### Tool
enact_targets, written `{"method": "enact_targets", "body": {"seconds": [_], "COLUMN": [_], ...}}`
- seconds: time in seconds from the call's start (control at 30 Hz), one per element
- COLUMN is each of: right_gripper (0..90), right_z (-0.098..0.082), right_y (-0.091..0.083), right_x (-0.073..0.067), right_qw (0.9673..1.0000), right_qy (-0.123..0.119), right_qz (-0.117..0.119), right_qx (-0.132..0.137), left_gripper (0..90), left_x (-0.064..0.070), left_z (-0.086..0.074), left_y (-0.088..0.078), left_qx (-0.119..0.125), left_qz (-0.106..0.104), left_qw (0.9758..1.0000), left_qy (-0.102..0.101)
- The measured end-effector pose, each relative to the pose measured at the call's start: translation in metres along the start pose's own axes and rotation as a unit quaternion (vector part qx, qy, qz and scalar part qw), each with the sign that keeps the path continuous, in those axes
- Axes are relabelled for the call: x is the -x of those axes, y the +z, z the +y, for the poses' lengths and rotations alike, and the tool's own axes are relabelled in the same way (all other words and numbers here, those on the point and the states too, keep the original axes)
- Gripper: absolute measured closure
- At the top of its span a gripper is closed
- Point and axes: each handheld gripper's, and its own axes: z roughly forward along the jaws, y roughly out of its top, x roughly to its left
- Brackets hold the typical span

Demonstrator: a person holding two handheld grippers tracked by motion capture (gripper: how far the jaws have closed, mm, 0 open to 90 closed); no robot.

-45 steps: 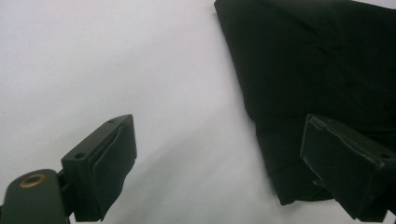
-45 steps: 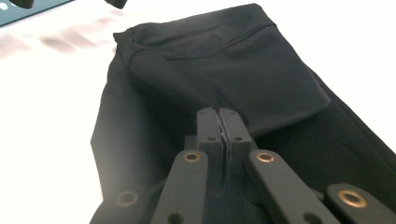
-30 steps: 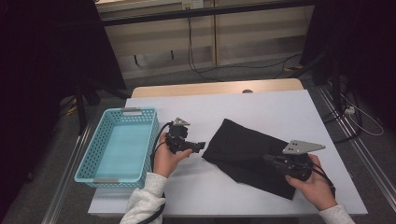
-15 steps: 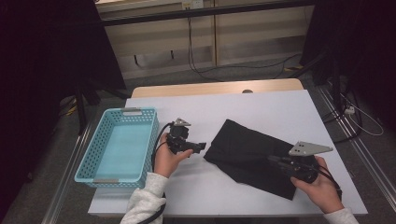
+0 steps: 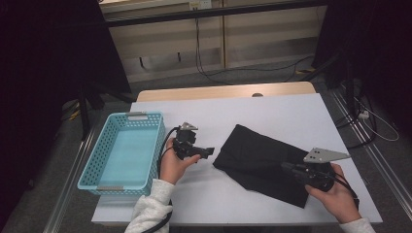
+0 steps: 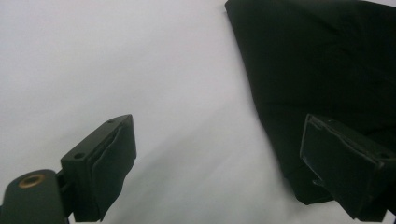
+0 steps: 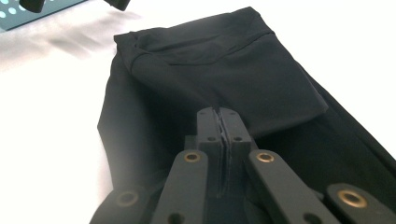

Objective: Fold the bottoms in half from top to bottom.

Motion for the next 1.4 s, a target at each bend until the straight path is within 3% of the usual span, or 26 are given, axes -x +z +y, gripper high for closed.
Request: {"method": "enact_targets", "body": {"seconds": [1.4], "right_gripper": [88.8], "right_z": [-0.002], "right_y": [-0.018], "right_x": [0.003], "right_qw": [0.9999], "right_qy": [0.009], "right_qz": [-0.008], "right_qx": [0.01], "left_gripper": [10.4], "left_x": [0.0], "left_z": [0.002], "left_y": [-0.002], "left_qx": [-0.003], "left_qz": [-0.002], "left_qw": [1.0], "left_qy": [0.005]}}
